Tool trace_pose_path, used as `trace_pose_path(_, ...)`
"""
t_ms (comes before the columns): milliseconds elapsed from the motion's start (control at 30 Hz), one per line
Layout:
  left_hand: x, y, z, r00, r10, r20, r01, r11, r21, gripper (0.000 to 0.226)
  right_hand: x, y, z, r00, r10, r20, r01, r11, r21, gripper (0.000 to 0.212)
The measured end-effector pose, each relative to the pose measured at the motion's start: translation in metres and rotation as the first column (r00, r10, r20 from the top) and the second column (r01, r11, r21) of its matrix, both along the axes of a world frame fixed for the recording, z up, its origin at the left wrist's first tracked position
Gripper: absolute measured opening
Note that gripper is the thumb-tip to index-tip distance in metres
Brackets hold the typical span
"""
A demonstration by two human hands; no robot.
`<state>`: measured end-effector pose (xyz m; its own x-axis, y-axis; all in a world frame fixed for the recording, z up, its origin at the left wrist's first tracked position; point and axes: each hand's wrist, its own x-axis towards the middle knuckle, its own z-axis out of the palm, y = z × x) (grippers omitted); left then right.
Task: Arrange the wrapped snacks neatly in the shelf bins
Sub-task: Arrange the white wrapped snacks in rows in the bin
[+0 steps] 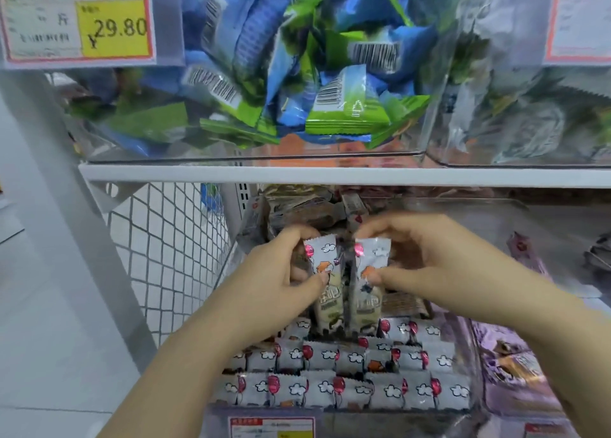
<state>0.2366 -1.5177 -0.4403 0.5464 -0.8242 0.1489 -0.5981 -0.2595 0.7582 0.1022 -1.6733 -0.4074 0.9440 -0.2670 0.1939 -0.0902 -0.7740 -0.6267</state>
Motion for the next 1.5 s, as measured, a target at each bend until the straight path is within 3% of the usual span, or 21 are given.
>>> trace_pose_path(100,-0.002,-0.002,-0.005,0.998,-0.047,-0.028,0.048,0.999,0.013,0.03,0.004,0.004,-0.008,0.995,-0.001,-0.105,-0.01,0.995,-0.097,0.03)
trace_pose_path(200,-0.002,-0.004,-0.011,0.995,-0.096,0.04,0.092,0.991,0.1,0.037,0.007,0.007,-0.014,0.994,-0.001,-0.112,-0.012,0.993,-0.118,0.03)
trace_pose_path(367,-0.002,-0.002,-0.017,0.98,-0.135,0.15,0.093,0.962,0.256,0.026,0.012,0.01,-0.036,0.982,0.021,-0.19,-0.044,0.992,-0.119,0.027)
trace_pose_path(500,0.001,-0.001,-0.019,0.985,-0.117,0.128,0.073,0.95,0.304,0.019,0.014,0.01,-0.042,0.979,-0.005,-0.203,-0.014,0.996,-0.093,0.021)
trace_pose_path(667,0.003,0.003,-0.008,0.988,-0.128,0.083,0.105,0.965,0.238,0.014,0.016,0.01,-0.035,0.993,-0.034,-0.116,0.037,0.999,0.028,0.016)
trace_pose_path(867,0.003,0.001,-0.019,0.983,-0.15,0.102,0.108,0.936,0.335,0.015,0.022,0.013,-0.049,0.978,-0.025,-0.208,0.018,0.999,-0.032,0.021)
trace_pose_path(1100,0.006,0.001,-0.018,0.981,-0.168,0.094,0.127,0.931,0.341,0.01,0.026,0.016,-0.046,0.957,-0.052,-0.285,0.017,0.992,-0.122,0.029)
trace_pose_path(1233,0.003,0.002,-0.019,0.975,-0.153,0.163,0.087,0.932,0.352,0.019,0.028,0.019,-0.045,0.957,-0.064,-0.284,0.013,0.984,-0.177,0.031)
trace_pose_path(1500,-0.004,0.001,-0.024,0.97,0.012,0.243,-0.07,0.969,0.235,0.018,0.023,0.023,-0.051,0.979,-0.187,-0.086,0.167,0.966,-0.197,0.02)
